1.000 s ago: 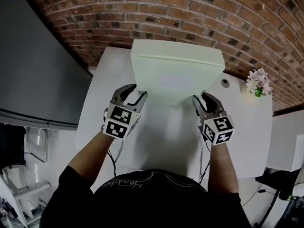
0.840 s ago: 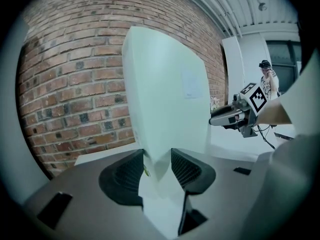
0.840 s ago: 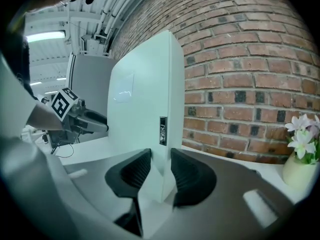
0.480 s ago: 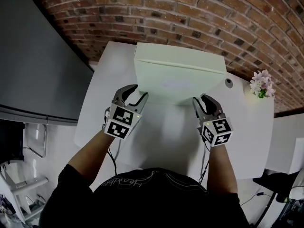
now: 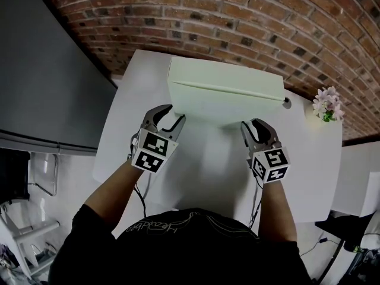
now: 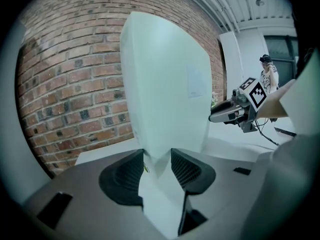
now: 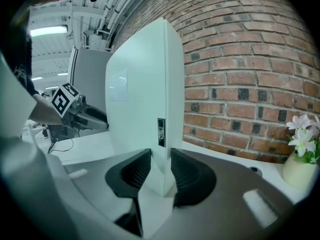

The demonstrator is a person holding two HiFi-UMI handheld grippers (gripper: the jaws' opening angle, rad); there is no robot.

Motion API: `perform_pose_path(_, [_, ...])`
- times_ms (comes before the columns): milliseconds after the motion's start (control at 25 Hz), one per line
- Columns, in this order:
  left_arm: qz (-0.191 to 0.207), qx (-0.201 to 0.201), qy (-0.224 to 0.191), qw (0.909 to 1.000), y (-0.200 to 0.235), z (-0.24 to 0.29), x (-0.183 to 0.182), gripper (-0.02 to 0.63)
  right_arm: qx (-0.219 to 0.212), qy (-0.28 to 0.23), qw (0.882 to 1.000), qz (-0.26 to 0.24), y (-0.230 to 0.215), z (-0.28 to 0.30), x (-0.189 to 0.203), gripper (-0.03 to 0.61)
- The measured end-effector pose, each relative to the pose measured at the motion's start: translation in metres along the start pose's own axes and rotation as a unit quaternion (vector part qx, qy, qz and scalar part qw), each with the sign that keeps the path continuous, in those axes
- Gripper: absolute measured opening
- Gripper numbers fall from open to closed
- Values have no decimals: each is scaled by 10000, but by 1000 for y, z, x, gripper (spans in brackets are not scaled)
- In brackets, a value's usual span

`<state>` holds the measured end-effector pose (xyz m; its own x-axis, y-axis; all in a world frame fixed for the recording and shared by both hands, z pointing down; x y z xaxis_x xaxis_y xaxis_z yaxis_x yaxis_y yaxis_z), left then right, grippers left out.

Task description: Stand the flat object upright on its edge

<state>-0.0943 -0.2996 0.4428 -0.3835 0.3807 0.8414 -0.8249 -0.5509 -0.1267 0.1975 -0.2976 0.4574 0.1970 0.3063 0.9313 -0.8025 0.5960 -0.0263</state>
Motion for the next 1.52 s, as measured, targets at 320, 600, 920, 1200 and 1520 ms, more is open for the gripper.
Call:
perform_pose_path(320, [23, -12, 15, 10000, 0, 0, -1, 176, 6, -2, 10000, -44, 0, 0, 0, 132])
perform_pose_path(600, [-32, 46, 55, 10000, 0, 1, -3, 176, -36, 53, 10000, 2, -1, 2, -2, 135])
perform_pose_path(920, [-127, 111, 46, 9998, 0, -2, -4, 179, -88, 133, 9998, 126, 0, 2, -2, 140])
perform_pose_path(1200, [-264, 182, 22, 9995, 3, -7, 2, 263, -75, 130, 9997, 166, -2, -5, -6, 195])
perform_pose_path(1520, [-802, 157, -19, 9967, 10, -45, 15, 273, 75, -250, 9991, 345, 2, -53, -27, 195])
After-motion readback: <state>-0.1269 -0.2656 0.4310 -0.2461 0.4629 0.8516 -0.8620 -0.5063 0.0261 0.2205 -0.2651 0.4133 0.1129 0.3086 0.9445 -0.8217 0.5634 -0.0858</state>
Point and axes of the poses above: the fingertips, and each gripper's own axes: z forward along the fingers, y to its left, x out of its underside, the point moved 8 cm from there along -z, backward along the fingers, and after that the axes turned 2 degrees about -x, right-handed, at the moved point
